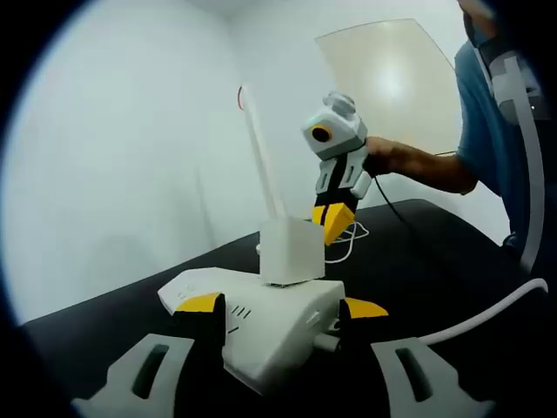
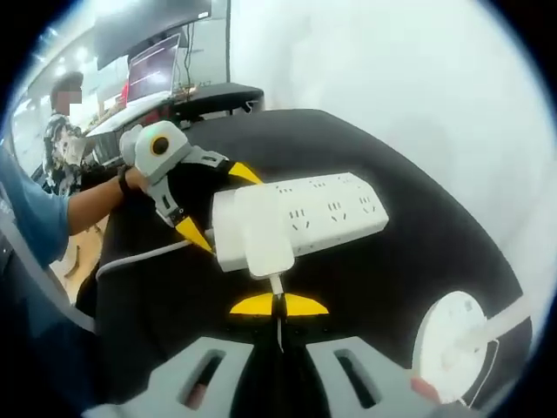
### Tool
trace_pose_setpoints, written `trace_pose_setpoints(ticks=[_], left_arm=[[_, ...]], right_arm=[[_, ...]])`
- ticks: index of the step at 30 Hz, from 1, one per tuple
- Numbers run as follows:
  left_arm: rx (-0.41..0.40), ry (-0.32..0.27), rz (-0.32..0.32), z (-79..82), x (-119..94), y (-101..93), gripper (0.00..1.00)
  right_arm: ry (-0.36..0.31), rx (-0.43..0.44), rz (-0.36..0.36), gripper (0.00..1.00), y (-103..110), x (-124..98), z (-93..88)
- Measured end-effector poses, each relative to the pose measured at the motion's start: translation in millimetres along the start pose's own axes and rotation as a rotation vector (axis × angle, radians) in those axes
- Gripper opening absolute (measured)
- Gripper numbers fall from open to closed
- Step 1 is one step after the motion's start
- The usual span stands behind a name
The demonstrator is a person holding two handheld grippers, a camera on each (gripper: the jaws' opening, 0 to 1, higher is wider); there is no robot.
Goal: Insert the desk lamp plug into the socket, turn on the power strip switch, turn on the lamp switch, then turn off the lamp switch, turn off the power strip switch, and remove the plug from the socket.
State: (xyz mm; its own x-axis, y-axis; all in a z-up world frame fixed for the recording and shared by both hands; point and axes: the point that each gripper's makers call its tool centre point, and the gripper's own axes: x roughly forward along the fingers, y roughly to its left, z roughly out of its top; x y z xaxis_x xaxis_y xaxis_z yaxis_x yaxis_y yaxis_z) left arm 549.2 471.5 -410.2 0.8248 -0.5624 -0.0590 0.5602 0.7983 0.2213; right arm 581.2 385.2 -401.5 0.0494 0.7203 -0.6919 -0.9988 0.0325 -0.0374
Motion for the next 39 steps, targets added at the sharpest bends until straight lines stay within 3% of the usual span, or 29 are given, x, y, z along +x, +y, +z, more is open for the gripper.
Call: trace_pose_setpoints(ticks=[7, 10, 13, 18, 25, 34, 39], left_arm=[[-0.004, 0.003, -0.001, -0.1, 0.1, -1.3, 0.50], [-0.003, 0.003, -0.002, -0.3, 0.1, -1.2, 0.50], [-0.003, 0.008, -0.001, -0.9, -0.1, -1.0, 0.50], [-0.002, 0.012, -0.002, -0.7, -0.5, -0.9, 0.50], [-0.004, 0.006, -0.003, -1.1, -0.5, 0.0, 0.50], [0.002, 0.003, -0.003, -0.9, -0.3, -0.2, 0.49], [0.001, 0.004, -0.003, -0.9, -0.2, -1.1, 0.49]], right_arm=[[0.042, -0.044, 0.011, 0.03, 2.8, -5.6, 6.3], [0.040, -0.065, 0.021, 0.03, 4.0, -11.3, 18.3], [0.108, -0.117, 0.028, 0.03, 3.4, -10.8, 20.1], [0.111, -0.124, 0.046, 0.02, 6.0, -13.8, 34.6], [0.135, -0.157, 0.029, 0.02, 6.2, -11.8, 22.9], [0.067, -0.069, 0.027, 0.02, 0.9, -5.7, 6.0], [0.104, -0.071, 0.016, 0.02, 0.4, 4.7, -6.1]])
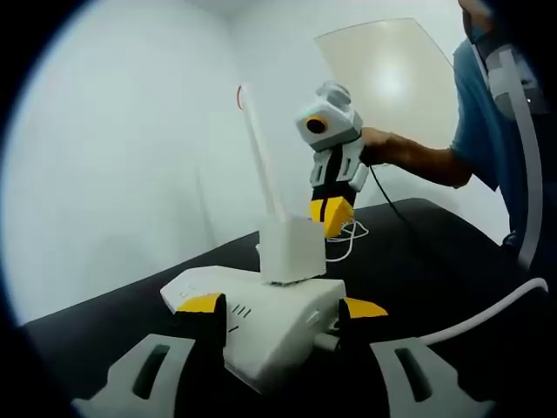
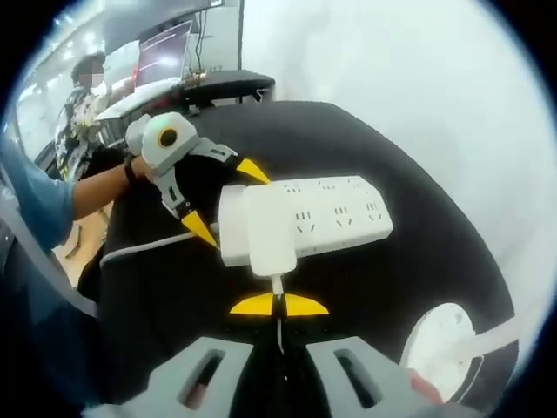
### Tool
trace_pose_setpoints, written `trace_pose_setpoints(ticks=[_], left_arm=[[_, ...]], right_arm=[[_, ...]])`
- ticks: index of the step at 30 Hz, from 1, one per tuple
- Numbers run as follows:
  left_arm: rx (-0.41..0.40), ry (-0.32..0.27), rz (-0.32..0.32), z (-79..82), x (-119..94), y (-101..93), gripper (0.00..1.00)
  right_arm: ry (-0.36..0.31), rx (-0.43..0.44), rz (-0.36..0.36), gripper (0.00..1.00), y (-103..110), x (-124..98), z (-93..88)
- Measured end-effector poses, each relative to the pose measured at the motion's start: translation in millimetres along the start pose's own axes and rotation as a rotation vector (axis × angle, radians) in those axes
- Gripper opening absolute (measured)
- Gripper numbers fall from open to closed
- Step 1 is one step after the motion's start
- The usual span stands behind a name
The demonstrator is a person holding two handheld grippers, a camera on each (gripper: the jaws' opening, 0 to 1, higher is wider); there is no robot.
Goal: Insert the desk lamp plug into the socket, turn on the power strip switch, turn on the lamp switch, then turn off the lamp switch, turn off the power strip switch, and remove the plug from the socket.
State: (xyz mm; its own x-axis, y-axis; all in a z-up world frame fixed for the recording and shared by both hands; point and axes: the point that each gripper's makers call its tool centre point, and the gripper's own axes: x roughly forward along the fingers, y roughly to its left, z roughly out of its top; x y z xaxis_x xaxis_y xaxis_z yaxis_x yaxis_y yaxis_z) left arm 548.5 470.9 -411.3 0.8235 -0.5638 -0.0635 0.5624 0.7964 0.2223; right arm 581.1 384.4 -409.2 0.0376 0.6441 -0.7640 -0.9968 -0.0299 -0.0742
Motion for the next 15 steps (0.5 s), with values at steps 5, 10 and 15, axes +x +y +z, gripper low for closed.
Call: trace_pose_setpoints(ticks=[5, 10, 15], left_arm=[[0.001, 0.000, 0.001, 0.6, 0.6, -1.2, 0.49], [-0.001, 0.001, 0.001, 0.7, 0.3, -1.3, 0.49], [-0.001, 0.000, 0.001, 0.5, -0.1, -0.8, 0.49]], right_arm=[[-0.031, 0.021, 0.008, 0.02, 1.7, -4.0, 1.1], [-0.084, 0.021, 0.016, 0.03, 0.0, -18.8, 22.4], [-0.115, 0.011, 0.045, 0.03, 4.8, -27.9, 44.5]])
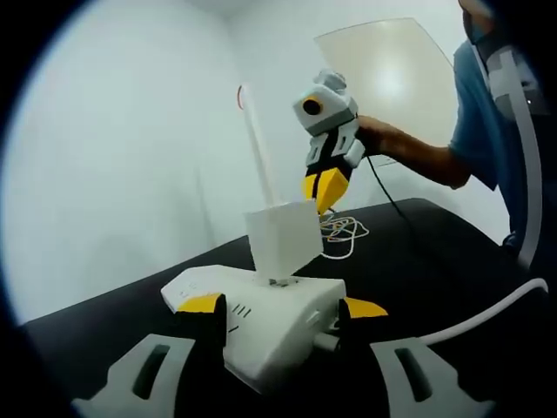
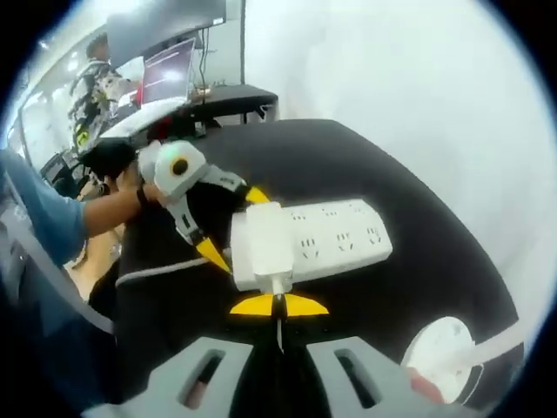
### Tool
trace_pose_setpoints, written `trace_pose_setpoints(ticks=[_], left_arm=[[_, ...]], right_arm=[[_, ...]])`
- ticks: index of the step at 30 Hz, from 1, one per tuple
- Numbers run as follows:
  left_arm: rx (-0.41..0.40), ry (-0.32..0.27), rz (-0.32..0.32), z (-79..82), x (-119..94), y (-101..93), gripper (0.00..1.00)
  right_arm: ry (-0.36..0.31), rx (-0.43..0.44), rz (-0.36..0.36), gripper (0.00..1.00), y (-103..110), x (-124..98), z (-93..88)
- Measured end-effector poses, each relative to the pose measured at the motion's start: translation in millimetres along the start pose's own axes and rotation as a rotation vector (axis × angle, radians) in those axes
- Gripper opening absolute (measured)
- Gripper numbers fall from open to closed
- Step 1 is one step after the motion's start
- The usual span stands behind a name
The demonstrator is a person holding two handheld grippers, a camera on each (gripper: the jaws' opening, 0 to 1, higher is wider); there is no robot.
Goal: Insert the desk lamp plug into the socket, turn on the power strip switch, turn on the lamp switch, then turn off the lamp switch, turn off the power strip switch, and remove the plug from the socket.
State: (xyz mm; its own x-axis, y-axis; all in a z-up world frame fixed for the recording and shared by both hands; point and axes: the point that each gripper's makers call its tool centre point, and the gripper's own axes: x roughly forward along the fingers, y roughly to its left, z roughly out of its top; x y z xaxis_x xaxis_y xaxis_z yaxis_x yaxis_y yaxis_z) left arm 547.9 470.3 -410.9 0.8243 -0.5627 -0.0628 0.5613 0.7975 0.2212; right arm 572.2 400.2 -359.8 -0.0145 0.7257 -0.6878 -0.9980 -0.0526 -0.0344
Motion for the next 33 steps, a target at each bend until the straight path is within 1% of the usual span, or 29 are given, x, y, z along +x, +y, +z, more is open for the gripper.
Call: trace_pose_setpoints(ticks=[2, 5, 7, 9, 11, 13, 14, 15, 16, 17, 18, 19, 20, 23, 26, 28, 33], left_arm=[[-0.001, -0.002, 0.001, -0.1, 0.2, 0.4, 0.49], [0.004, -0.009, 0.006, 1.1, 0.1, -0.1, 0.50], [0.007, -0.008, 0.009, 1.7, -0.6, -0.5, 0.49], [0.011, -0.004, 0.011, 2.3, -0.9, -1.1, 0.49], [0.009, 0.000, 0.015, 2.2, -1.3, -1.1, 0.49], [0.003, 0.011, 0.017, 1.8, -3.1, -0.1, 0.49], [-0.004, 0.018, 0.015, 1.5, -4.4, 0.0, 0.49], [-0.017, 0.028, 0.013, 1.6, -6.0, -0.2, 0.49], [-0.039, 0.033, 0.015, 1.4, -6.7, 0.1, 0.50], [-0.053, 0.034, 0.011, 1.1, -6.9, -0.3, 0.52], [-0.085, 0.034, -0.008, 1.7, -6.9, -4.0, 0.55], [-0.114, 0.032, -0.011, 2.5, -6.8, -4.9, 0.59], [-0.123, 0.043, -0.005, 1.6, -7.3, -3.3, 0.61], [-0.147, 0.052, -0.002, 1.3, -7.5, -3.4, 0.64], [-0.147, 0.060, -0.007, 0.2, -7.4, -5.6, 0.66], [-0.145, 0.058, -0.012, 1.4, -7.5, -7.0, 0.66], [-0.155, 0.044, -0.013, 3.3, -9.1, -5.0, 0.66]], right_arm=[[-0.009, 0.000, -0.003, 0.03, -3.8, -1.5, 4.7], [-0.052, 0.074, 0.048, 0.03, -2.4, -1.5, 12.0], [-0.084, 0.115, 0.067, 0.03, -6.2, -2.8, 16.5], [-0.114, 0.179, 0.109, 0.03, -7.8, -5.5, 19.1], [-0.159, 0.265, 0.152, 0.03, -12.1, -8.3, 21.0], [-0.183, 0.320, 0.185, 0.03, -15.3, -10.0, 20.0], [-0.196, 0.356, 0.211, 0.03, -15.8, -11.4, 19.2], [-0.229, 0.397, 0.229, 0.03, -18.2, -13.4, 21.0], [-0.245, 0.433, 0.262, 0.03, -16.8, -15.8, 20.0], [-0.289, 0.480, 0.288, 0.03, -18.2, -19.5, 22.5], [-0.299, 0.498, 0.314, 0.03, -17.1, -22.6, 20.8], [-0.314, 0.518, 0.328, 0.03, -17.3, -25.2, 20.5], [-0.332, 0.535, 0.339, 0.03, -17.5, -27.9, 20.3], [-0.334, 0.538, 0.340, 0.03, -15.6, -33.5, 13.9], [-0.320, 0.535, 0.327, 0.03, -14.0, -35.5, 8.0], [-0.302, 0.532, 0.324, 0.03, -9.2, -35.6, 1.7], [-0.266, 0.543, 0.365, 0.03, 2.8, -32.3, -10.3]])
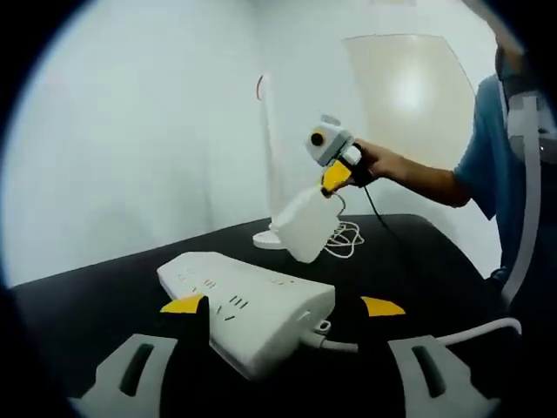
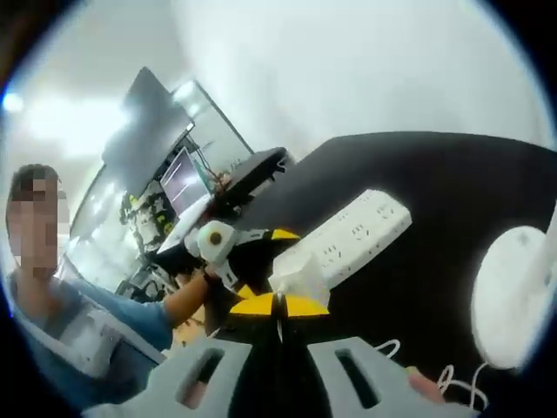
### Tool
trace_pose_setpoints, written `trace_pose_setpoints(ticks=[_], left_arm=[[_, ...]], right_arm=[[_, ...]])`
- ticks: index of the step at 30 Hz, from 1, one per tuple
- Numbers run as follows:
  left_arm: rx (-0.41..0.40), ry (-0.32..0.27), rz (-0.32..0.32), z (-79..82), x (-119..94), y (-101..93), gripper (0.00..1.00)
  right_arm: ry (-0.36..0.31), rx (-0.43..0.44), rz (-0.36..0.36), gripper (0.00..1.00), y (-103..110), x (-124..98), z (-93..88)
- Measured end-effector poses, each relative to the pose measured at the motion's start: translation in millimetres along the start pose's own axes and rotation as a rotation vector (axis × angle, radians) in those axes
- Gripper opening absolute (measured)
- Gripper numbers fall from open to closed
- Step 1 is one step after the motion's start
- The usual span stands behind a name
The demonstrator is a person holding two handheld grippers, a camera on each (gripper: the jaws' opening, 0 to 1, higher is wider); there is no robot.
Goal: Insert the desk lamp plug into the socket, turn on the power strip switch, turn on the lamp switch, then turn off the lamp switch, turn off the power strip switch, and remove the plug from the socket.
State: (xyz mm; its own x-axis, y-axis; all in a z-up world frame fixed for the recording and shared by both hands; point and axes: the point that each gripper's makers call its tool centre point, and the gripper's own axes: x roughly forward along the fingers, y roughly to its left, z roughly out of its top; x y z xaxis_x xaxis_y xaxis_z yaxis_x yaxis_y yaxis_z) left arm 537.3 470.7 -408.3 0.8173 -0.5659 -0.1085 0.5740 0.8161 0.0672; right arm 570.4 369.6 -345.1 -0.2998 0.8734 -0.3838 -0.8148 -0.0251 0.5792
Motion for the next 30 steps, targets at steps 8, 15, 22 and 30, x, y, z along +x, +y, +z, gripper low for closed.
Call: trace_pose_setpoints(ticks=[8, 15, 22, 30], left_arm=[[0.000, -0.006, -0.003, 0.6, -1.2, 1.4, 0.68], [-0.007, -0.012, 0.003, 1.5, -2.6, 4.3, 0.70], [-0.007, -0.015, 0.015, 2.2, -4.6, 6.6, 0.69], [-0.006, -0.019, 0.022, 3.0, -6.0, 7.8, 0.69]], right_arm=[[-0.003, 0.100, 0.012, 0.03, -18.8, 2.5, -14.3], [0.000, 0.072, -0.039, 0.04, -41.8, -6.5, -11.9], [0.063, -0.091, -0.162, 0.05, -63.1, -6.7, -6.3], [0.131, -0.367, -0.362, 0.07, -87.9, -10.5, 3.9]])
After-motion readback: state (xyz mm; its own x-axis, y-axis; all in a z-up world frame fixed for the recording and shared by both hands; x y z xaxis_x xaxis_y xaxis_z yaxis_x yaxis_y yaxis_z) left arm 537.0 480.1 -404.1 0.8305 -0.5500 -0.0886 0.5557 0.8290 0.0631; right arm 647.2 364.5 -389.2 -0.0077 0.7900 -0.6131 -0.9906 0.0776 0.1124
